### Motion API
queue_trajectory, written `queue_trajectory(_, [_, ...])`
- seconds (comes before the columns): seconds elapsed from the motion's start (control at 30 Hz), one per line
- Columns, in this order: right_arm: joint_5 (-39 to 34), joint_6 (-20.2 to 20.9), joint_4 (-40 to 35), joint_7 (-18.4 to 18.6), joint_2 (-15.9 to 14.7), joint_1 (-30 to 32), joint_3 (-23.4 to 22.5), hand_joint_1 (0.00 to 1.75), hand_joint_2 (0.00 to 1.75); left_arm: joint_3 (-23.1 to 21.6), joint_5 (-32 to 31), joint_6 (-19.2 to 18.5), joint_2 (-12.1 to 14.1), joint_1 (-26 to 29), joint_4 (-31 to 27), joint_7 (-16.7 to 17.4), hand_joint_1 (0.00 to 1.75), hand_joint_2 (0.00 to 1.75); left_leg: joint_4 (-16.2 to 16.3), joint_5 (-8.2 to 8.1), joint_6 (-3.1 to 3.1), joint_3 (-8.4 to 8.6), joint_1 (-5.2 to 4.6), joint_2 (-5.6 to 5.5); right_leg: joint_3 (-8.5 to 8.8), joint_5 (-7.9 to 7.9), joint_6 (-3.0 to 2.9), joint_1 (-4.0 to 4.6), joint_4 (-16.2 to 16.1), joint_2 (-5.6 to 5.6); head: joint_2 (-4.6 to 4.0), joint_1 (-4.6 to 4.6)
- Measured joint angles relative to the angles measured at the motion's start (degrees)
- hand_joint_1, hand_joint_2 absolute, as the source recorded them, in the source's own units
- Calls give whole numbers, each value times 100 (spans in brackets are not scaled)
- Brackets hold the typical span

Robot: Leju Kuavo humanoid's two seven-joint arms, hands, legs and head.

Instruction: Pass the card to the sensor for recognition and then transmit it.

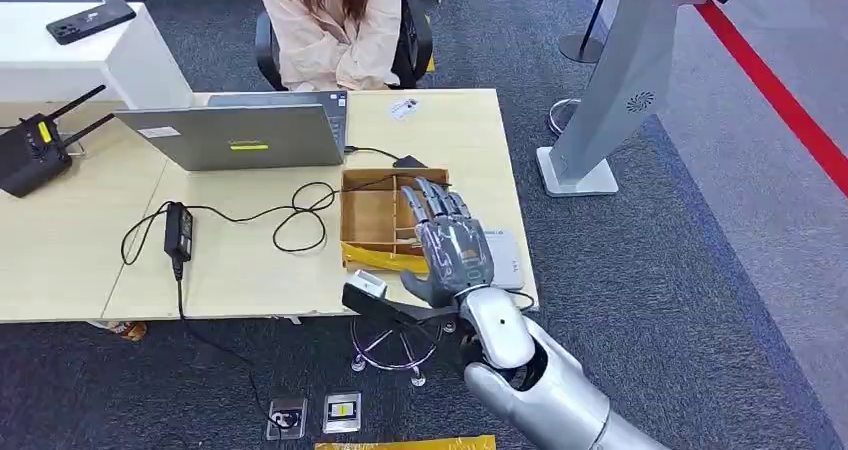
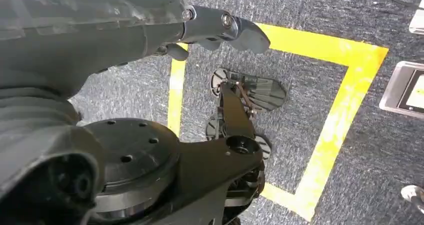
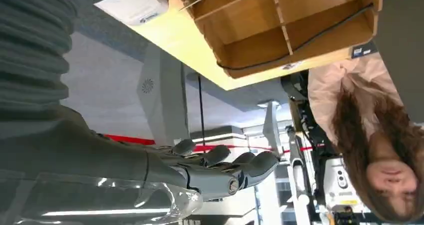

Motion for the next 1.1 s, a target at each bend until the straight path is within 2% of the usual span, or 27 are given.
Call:
queue_trajectory(0.3, [-41, -52, 640, -100, 240, -101, 11, 0, 175, 0, -11, -13, -11, 0, 0, 0, 0, 0, 0, 0, 0, 0, 0, 1, -1, 0, 0, 0, 0, 2, 0, 0])
queue_trajectory(0.8, [-87, -247, 1381, -256, 422, -286, 11, 0, 175, -4, -68, -17, -31, 1, 0, 0, 0, 0, 0, 0, 0, 0, 0, 1, -1, 0, 0, 0, 0, 1, 0, 0])
queue_trajectory(1.1, [131, -319, 1851, -273, 533, -513, -26, 0, 175, -42, -94, -22, -33, 1, 0, 0, 0, 0, 0, 0, 0, 0, 0, 1, -1, 0, 0, 0, 0, 1, 0, 0])
